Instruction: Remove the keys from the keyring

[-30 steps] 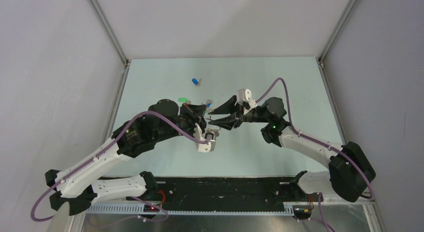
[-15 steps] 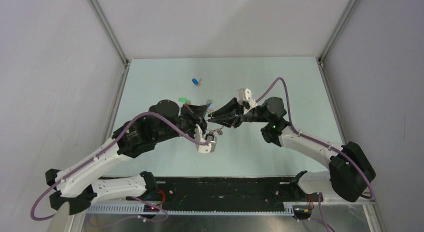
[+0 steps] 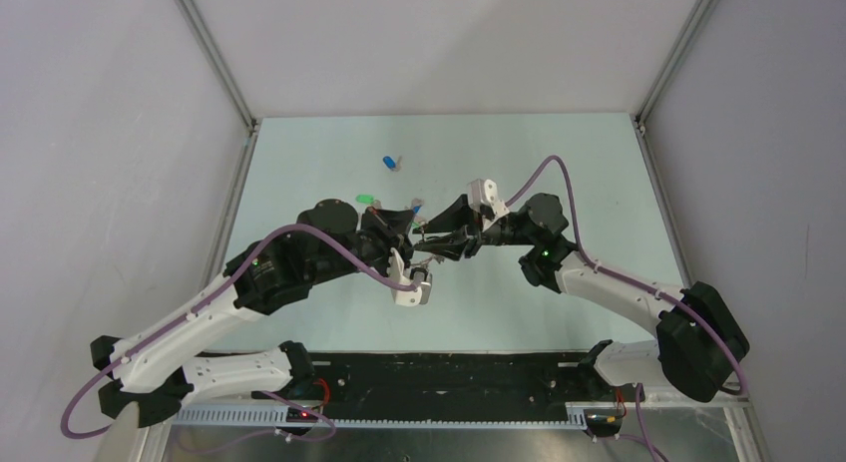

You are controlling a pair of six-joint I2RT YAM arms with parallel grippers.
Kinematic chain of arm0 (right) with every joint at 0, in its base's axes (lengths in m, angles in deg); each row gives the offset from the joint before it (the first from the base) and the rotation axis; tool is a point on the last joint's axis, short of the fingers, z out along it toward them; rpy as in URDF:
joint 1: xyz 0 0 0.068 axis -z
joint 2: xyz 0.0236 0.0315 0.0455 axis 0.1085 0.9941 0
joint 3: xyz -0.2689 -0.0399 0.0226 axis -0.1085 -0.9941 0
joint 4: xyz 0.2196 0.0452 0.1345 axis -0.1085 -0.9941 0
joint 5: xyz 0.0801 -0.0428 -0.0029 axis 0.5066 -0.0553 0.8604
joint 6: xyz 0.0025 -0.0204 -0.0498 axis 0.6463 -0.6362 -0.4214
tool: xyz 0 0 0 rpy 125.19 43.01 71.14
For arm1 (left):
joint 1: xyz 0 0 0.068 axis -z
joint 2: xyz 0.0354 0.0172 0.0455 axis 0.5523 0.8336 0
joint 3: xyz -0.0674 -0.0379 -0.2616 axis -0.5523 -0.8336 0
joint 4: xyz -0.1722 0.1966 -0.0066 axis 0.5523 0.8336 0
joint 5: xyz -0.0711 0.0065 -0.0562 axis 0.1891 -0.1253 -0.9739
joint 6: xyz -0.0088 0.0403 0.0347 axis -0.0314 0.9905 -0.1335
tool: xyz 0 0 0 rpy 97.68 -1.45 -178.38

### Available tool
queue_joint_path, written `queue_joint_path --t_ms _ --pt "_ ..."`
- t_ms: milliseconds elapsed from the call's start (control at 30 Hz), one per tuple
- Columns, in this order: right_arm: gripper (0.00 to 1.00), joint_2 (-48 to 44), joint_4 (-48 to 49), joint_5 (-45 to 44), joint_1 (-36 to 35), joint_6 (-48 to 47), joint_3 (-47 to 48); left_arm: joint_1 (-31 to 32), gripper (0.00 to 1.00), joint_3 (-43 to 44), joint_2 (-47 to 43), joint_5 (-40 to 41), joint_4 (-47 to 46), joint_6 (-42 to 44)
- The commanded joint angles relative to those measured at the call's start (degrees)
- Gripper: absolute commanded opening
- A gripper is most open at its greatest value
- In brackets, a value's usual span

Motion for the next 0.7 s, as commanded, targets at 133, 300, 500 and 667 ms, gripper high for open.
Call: queue_joint_path --t_ms 133,300,500,667 --pt "0.34 0.31 0.53 0.23 -0.25 -0.8 2.29 0.62 0.0 2.33 -0.64 0.45 -3.28 1.3" --pt "0.34 0.43 -0.04 0.38 -0.12 -0.95 2.29 0.71 0.0 2.31 -0.86 0.37 -3.31 1.24" --pt "0.25 0.32 -0.05 0.55 0.07 -0.71 2.24 0.9 0.0 2.4 -0.92 0.45 -3.26 1.41" --pt "0.17 0.2 -0.31 0.81 0.26 -0.43 2.23 0.9 0.0 2.54 -0.82 0.69 -3.34 1.59"
